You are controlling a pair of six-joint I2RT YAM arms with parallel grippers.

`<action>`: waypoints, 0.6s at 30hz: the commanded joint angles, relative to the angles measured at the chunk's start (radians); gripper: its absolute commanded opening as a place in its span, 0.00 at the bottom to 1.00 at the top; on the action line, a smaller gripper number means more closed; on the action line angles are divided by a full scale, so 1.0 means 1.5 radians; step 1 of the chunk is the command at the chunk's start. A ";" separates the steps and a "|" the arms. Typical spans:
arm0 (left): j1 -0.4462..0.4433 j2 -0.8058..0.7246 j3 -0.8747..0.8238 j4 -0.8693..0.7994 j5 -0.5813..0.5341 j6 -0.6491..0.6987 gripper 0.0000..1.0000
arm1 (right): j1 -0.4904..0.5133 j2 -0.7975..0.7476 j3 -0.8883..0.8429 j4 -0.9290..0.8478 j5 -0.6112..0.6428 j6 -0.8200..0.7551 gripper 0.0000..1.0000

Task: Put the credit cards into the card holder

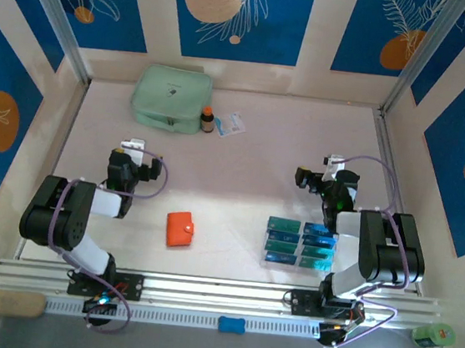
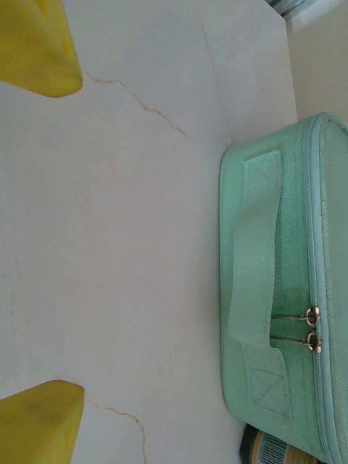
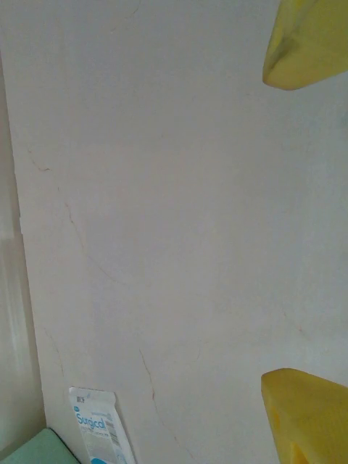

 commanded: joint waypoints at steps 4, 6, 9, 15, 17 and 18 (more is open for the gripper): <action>0.010 0.002 0.000 0.018 0.012 -0.001 1.00 | -0.002 -0.002 0.011 0.002 -0.008 -0.013 0.99; 0.010 0.002 0.000 0.018 0.012 -0.001 1.00 | -0.002 -0.002 0.011 0.003 -0.008 -0.013 0.99; 0.010 0.002 -0.001 0.019 0.012 -0.001 1.00 | -0.001 -0.002 0.011 0.004 -0.007 -0.014 0.99; 0.009 0.001 -0.004 0.026 -0.001 -0.004 1.00 | 0.000 -0.003 0.010 0.005 -0.006 -0.014 0.99; 0.009 0.001 -0.005 0.027 -0.004 -0.005 1.00 | -0.001 -0.003 0.010 0.005 -0.006 -0.014 0.99; 0.009 0.001 -0.005 0.027 -0.004 -0.005 1.00 | -0.001 -0.003 0.010 0.005 -0.006 -0.014 0.99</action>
